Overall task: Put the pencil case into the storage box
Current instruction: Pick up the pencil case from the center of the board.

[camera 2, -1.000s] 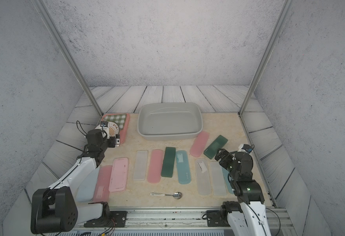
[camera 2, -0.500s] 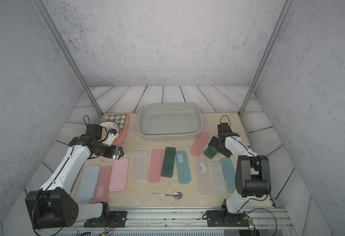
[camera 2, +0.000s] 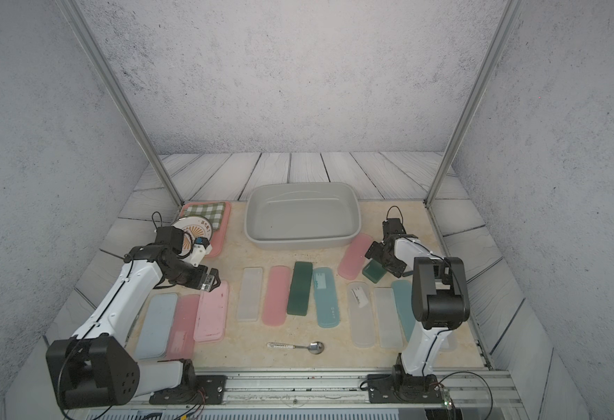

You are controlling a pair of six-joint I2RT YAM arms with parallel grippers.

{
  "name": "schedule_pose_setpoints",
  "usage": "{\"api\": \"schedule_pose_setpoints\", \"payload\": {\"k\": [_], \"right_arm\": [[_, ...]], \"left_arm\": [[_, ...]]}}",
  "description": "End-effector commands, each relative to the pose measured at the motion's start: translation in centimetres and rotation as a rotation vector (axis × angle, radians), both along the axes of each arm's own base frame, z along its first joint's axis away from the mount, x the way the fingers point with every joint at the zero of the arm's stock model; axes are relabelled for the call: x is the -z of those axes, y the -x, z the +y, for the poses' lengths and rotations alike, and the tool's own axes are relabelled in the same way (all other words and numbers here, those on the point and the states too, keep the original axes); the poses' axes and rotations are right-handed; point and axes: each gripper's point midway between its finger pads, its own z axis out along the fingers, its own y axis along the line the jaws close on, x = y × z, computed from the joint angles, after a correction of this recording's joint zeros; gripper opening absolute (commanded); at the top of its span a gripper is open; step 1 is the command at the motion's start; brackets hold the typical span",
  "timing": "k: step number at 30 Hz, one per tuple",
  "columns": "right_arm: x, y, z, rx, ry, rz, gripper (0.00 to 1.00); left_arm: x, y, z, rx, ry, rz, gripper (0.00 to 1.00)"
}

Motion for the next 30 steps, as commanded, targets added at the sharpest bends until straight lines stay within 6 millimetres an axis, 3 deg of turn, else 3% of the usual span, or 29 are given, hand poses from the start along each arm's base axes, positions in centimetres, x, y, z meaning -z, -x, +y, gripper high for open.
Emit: {"api": "schedule_pose_setpoints", "payload": {"k": [1, 5, 10, 22, 30], "right_arm": [[0.1, 0.2, -0.5, 0.030, 0.030, 0.042, 0.99], [0.7, 0.4, -0.5, 0.014, 0.116, 0.087, 0.99], [1.8, 0.4, 0.0, 0.019, 0.100, 0.095, 0.97], [2.4, 0.7, -0.1, 0.027, 0.107, 0.098, 0.83], [1.7, 0.7, 0.5, -0.005, 0.077, 0.031, 0.74]], "left_arm": [[0.2, 0.3, 0.4, -0.011, -0.014, 0.003, 1.00], [-0.1, 0.3, 0.4, -0.014, -0.017, -0.007, 1.00], [-0.3, 0.4, 0.6, -0.019, -0.024, -0.016, 1.00], [-0.2, 0.2, 0.8, -0.036, -0.033, -0.033, 1.00], [-1.4, 1.4, -2.3, 0.075, 0.126, -0.014, 1.00]]}}
